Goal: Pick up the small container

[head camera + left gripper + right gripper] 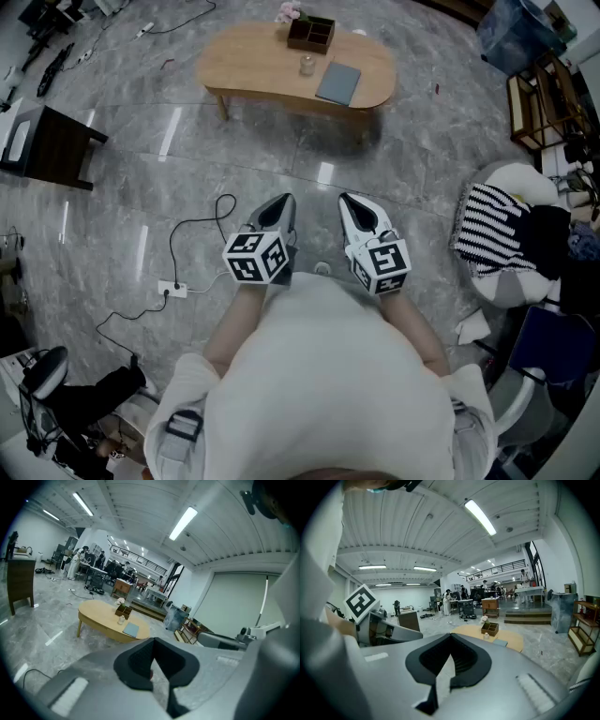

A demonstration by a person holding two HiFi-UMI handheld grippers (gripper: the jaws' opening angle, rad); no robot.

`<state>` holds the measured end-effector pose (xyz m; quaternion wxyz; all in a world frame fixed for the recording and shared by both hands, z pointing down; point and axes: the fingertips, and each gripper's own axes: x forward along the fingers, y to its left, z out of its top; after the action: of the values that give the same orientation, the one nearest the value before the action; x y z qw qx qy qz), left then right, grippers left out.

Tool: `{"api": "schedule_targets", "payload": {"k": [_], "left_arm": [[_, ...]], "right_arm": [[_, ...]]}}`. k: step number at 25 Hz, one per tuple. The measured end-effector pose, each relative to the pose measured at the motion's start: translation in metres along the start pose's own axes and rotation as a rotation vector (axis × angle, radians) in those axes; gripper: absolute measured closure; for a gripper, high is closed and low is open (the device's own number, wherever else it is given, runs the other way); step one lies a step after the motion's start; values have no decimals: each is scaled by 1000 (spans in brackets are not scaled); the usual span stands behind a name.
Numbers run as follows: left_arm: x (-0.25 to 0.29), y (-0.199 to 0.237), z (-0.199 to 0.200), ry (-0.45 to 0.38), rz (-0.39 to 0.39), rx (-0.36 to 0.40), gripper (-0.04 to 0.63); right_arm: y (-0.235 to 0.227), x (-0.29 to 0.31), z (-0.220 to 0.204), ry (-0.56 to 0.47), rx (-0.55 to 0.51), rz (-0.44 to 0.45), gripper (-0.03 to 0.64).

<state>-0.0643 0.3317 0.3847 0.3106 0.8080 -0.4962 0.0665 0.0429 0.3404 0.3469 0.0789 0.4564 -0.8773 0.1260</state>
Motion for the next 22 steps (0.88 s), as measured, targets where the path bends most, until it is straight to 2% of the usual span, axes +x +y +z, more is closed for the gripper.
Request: {"api": "schedule_targets", "payload": {"k": [6,16,19,22], "left_arm": [[-16,-23,-9,-45,-4,50,594],[-34,-20,-11,-88,50,50,594],[-40,-14,-12,-109,71,31,594],[-43,-6,-21,-92,92,9,594]], "right_arm": [[3,-21,-2,-4,-12,14,620],[12,-32,-3,-22,-4,57,620],[19,-29,-8,-13,16,99,618],[24,-28,-11,-5,-6,116,618]]}}
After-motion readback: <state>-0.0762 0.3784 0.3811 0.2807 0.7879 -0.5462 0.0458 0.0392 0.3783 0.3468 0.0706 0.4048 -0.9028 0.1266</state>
